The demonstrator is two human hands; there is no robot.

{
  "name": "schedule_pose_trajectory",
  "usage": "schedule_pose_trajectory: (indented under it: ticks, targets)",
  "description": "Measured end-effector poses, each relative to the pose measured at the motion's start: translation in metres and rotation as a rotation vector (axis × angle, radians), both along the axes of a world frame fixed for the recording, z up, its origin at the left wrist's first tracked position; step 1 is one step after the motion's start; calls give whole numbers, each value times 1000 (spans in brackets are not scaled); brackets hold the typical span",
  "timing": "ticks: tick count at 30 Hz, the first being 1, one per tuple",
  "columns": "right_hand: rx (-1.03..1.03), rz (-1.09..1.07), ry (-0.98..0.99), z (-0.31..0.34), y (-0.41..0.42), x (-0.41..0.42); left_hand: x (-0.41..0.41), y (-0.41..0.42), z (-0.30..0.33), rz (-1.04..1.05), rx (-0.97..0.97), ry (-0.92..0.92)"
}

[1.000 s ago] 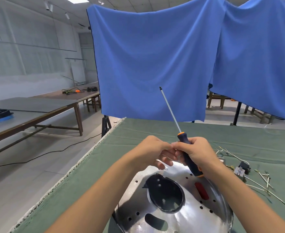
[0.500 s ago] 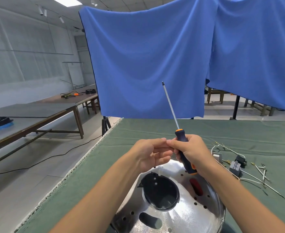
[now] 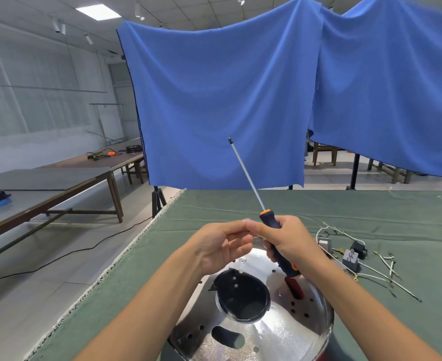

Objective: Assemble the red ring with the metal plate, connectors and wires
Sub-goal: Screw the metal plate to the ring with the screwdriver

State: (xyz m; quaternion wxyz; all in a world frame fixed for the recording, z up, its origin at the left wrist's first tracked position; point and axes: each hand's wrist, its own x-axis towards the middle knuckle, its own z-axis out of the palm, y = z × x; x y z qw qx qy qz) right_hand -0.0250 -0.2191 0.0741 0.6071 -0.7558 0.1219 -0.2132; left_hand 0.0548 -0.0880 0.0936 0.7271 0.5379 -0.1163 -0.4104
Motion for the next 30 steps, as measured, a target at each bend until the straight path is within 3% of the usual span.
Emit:
schedule_pose_trajectory:
  ticks: [4, 7, 13, 19, 30]
  targets:
    - [-125, -23, 24, 5, 2, -5, -2, 4, 4, 287, -54, -77]
    - [-374, -45, 84, 8, -4, -15, 5, 16, 8, 451, -92, -129]
    - [-891, -173, 182, 10, -13, -32, 16, 41, 15, 578, -247, 57]
    - [-971, -170, 205, 7, -13, -39, 16, 45, 14, 618, -317, 129]
    - [-1046, -209, 223, 15, -6, -46, 11, 48, 16, 637, -318, 96]
